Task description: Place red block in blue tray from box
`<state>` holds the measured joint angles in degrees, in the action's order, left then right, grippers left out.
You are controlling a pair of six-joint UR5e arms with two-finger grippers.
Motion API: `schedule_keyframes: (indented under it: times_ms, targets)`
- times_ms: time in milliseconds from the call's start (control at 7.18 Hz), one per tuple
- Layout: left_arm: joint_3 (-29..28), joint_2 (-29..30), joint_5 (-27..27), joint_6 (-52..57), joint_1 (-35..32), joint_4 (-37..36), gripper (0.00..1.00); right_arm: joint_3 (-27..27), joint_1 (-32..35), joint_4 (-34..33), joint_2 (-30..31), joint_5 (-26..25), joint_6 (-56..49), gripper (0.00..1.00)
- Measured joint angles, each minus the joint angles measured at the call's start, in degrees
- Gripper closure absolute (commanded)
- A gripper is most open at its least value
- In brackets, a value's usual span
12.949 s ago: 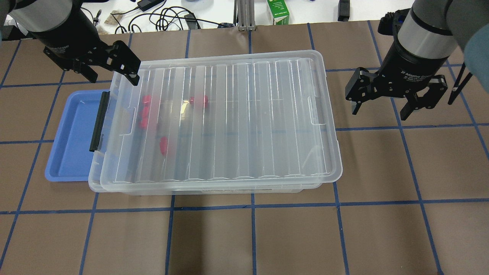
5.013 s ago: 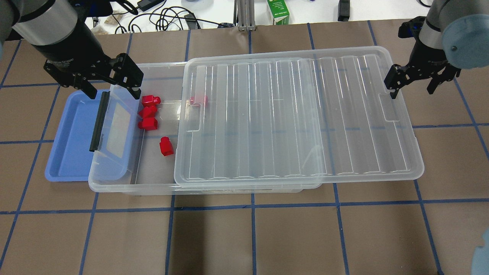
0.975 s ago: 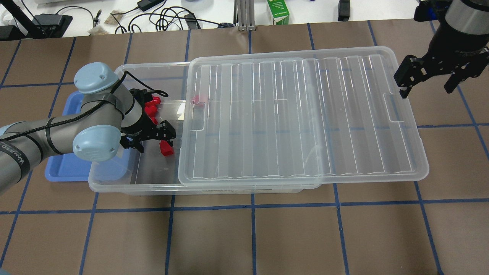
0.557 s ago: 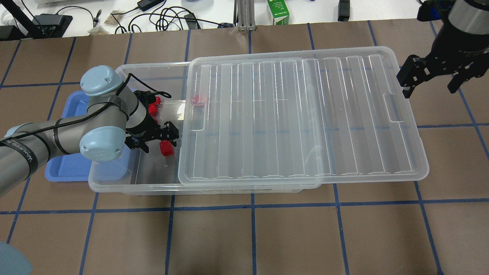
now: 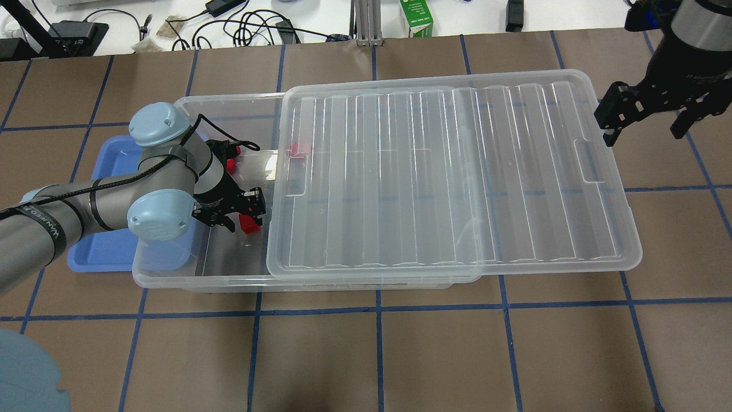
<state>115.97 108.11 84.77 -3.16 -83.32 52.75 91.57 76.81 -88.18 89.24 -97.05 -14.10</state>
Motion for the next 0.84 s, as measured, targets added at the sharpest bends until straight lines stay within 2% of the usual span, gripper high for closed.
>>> schedule_keyframes:
  times_ms: [418, 557, 835]
  targets:
    - [-1.1, -1.26, 0.02, -1.37, -0.37, 0.79, 1.0, 0.01, -0.03, -0.1, -0.13, -0.02, 0.19, 0.0]
    - [-3.03, -2.71, 0.2, -2.1, -0.55, 3.51, 1.0, 0.02, -0.03, -0.01, -0.13, 0.0, 0.31, 0.0]
    - [-10.32, -6.37, 0.36, -2.64, -0.66, 16.91, 1.0, 0.04, -0.03, 0.21, -0.12, 0.02, 0.47, 0.0]
